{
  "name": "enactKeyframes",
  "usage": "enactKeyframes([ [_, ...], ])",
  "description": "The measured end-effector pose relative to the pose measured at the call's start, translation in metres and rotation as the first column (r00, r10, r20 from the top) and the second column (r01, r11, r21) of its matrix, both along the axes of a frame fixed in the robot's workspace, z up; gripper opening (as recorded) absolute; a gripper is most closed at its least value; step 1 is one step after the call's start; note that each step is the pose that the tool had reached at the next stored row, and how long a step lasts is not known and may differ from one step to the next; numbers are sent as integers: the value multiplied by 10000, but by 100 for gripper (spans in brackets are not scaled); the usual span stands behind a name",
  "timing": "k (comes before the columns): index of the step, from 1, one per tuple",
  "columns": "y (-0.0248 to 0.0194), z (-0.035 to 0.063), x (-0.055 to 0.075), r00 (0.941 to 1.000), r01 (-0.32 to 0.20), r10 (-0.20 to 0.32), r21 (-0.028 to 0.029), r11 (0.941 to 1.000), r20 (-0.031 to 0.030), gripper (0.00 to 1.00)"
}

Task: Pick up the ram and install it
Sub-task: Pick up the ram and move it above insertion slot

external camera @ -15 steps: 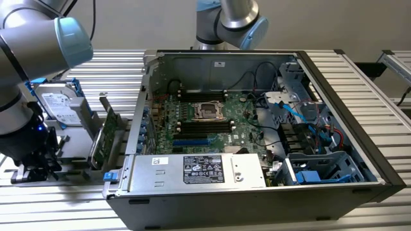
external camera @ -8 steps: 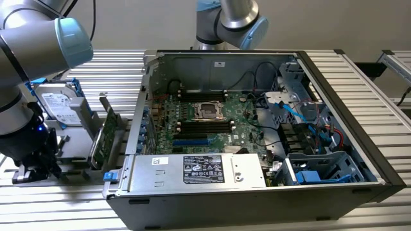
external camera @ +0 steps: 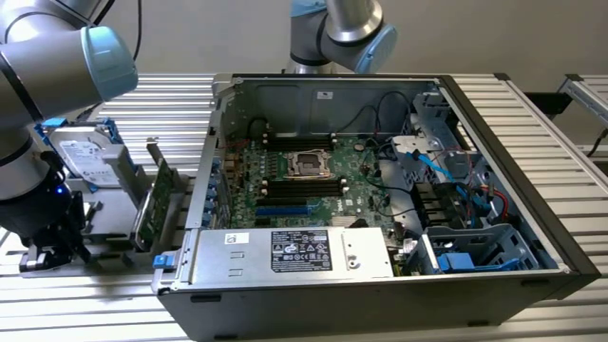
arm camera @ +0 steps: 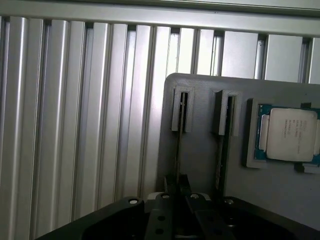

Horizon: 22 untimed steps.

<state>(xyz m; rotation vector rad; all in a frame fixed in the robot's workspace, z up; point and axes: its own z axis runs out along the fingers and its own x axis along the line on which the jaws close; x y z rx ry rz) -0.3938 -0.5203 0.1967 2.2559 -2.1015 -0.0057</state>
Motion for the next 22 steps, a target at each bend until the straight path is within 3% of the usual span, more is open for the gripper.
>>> enactKeyframes([
  [14, 1, 16, 1, 10000, 0, 0, 4, 10000, -1, 14],
  [22, 0, 342, 24, 10000, 0, 0, 0, 10000, -73, 14],
])
